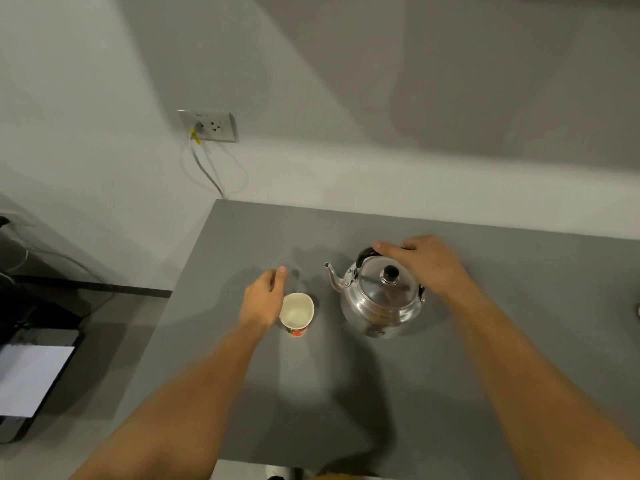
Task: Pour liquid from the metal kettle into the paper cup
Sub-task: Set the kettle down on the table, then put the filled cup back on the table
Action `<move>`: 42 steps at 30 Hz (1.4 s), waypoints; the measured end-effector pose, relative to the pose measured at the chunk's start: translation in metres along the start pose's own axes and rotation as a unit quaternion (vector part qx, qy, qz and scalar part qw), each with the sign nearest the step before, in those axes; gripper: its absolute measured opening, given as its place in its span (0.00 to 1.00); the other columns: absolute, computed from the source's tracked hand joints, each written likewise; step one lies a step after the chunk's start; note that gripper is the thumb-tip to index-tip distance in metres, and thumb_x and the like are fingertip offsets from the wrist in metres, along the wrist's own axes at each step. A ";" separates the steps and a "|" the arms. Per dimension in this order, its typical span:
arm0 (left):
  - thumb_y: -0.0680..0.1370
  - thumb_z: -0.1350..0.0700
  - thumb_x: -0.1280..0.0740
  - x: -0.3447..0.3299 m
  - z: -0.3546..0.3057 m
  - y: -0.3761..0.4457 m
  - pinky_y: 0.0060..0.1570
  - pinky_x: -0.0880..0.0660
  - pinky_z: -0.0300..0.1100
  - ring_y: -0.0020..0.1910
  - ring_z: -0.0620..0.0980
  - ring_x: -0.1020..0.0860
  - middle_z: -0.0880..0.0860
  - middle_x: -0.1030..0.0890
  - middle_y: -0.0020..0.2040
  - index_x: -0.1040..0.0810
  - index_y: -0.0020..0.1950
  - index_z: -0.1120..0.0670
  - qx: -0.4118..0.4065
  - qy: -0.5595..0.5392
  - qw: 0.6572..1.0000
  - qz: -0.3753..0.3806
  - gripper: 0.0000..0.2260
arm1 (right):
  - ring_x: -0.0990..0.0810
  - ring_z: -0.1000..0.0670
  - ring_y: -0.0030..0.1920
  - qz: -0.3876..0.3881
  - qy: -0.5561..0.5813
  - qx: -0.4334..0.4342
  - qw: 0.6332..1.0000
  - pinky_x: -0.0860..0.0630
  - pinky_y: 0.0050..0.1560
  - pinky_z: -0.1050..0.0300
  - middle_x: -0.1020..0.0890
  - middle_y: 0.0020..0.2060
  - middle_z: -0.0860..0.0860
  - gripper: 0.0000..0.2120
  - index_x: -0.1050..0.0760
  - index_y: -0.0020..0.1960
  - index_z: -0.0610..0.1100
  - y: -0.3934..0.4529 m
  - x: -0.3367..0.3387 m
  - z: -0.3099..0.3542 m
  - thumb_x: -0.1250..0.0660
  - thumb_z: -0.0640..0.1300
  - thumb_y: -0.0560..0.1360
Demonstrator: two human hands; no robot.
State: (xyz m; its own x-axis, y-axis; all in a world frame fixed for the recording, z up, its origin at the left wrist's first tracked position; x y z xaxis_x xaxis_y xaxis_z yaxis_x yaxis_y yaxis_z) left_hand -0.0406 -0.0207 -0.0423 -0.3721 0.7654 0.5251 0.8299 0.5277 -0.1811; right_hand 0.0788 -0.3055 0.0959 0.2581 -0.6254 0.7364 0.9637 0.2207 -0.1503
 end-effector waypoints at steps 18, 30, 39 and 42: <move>0.83 0.39 0.42 -0.009 -0.033 0.113 0.53 0.26 0.46 0.54 0.55 0.19 0.52 0.14 0.52 0.18 0.58 0.54 -0.019 0.065 0.998 0.005 0.22 | 0.35 0.47 0.29 -0.002 0.054 -0.022 0.998 0.37 0.36 0.52 0.35 0.28 0.45 0.31 0.34 0.30 0.42 0.168 0.004 -0.006 0.27 0.66 0.70; 0.82 0.38 0.42 -0.005 -0.035 0.141 0.57 0.23 0.49 0.54 0.54 0.17 0.52 0.14 0.52 0.18 0.59 0.53 -0.014 0.054 0.998 0.002 0.22 | 0.28 0.47 0.32 -0.003 0.070 -0.046 0.997 0.32 0.37 0.53 0.27 0.31 0.45 0.36 0.24 0.37 0.31 0.220 -0.012 -0.016 0.27 0.68 0.68; 0.82 0.38 0.42 -0.006 -0.036 0.139 0.60 0.22 0.51 0.54 0.53 0.17 0.52 0.14 0.53 0.18 0.60 0.53 -0.010 0.051 0.999 0.006 0.22 | 0.32 0.51 0.28 -0.001 0.060 -0.033 0.998 0.36 0.32 0.57 0.33 0.24 0.52 0.31 0.33 0.26 0.45 0.226 -0.015 -0.011 0.27 0.69 0.67; 0.82 0.38 0.41 -0.004 -0.037 0.137 0.60 0.22 0.51 0.54 0.53 0.17 0.52 0.14 0.53 0.18 0.59 0.53 -0.013 0.052 0.999 0.005 0.22 | 0.31 0.50 0.29 -0.002 0.053 -0.031 0.998 0.36 0.31 0.56 0.32 0.25 0.51 0.31 0.31 0.27 0.43 0.227 -0.016 -0.011 0.27 0.69 0.67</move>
State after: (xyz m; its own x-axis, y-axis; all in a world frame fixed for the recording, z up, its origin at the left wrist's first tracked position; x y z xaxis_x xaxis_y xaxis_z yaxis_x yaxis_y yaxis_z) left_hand 0.0905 0.0349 -0.0384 -0.3192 0.7271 0.6079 0.8441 0.5098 -0.1665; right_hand 0.2946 -0.2536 0.0428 0.2574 -0.7028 0.6632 0.9661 0.1734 -0.1911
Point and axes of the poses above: each hand's wrist, its own y-axis towards the middle knuckle, its own x-axis out of the back of the hand, z = x × y, the point moved 5 cm from there along y, towards the middle knuckle
